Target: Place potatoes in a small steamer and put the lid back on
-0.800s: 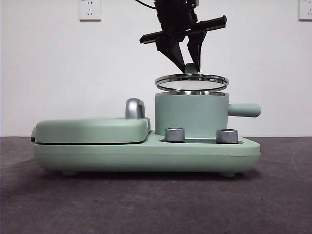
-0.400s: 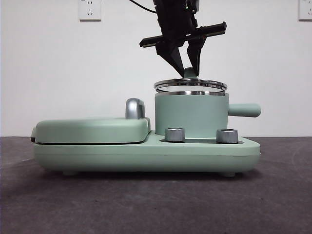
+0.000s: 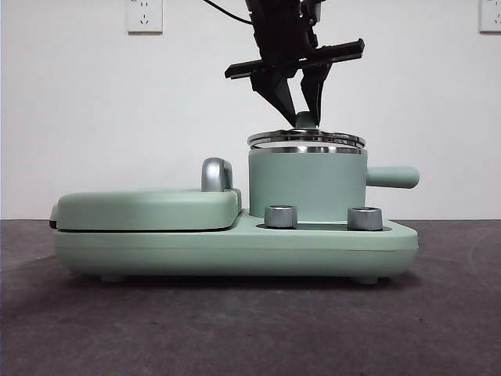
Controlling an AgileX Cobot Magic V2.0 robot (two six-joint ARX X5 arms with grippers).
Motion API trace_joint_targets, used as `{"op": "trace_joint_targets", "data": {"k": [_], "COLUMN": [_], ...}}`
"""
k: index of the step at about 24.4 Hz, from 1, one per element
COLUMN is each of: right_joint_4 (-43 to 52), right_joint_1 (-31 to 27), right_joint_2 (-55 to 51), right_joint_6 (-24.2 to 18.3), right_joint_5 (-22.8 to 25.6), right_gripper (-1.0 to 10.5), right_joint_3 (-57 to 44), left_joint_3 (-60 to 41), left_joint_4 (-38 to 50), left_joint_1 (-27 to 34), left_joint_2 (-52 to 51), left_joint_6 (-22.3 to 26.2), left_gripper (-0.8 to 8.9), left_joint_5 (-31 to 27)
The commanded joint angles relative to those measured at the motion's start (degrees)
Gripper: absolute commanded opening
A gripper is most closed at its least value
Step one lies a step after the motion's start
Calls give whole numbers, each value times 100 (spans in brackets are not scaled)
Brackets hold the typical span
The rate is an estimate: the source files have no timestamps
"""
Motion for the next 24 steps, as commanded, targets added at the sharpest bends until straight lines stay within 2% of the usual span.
{"op": "trace_joint_targets", "data": {"k": [1,16,17,21,22,24], "right_joint_4": [59,59,59,59,59,59], "right_joint_1": [33,33,33,33,33,33], "right_joint_2": [9,9,9,9,9,9], "right_joint_6": [66,105,107,107,105,105], "right_joint_5": [0,0,0,0,0,-2], "right_gripper": [431,431,431,431,431,431], "right_joint_3": [39,39,39,39,39,39], "left_joint_3": [164,164,164,201,243,282], "left_joint_4": [131,-31,-28,31,-26,-223], "left_joint_1": [-59,-170,-170,-129,-109,-94], "left_joint_2": [122,286,286,177,120,-103], "left_joint_6": [-20,61,61,61,63,63], "left_gripper": [13,38,74,377,420,438], "left_joint_5": [-37,-37,-37,-37,-37,-35]}}
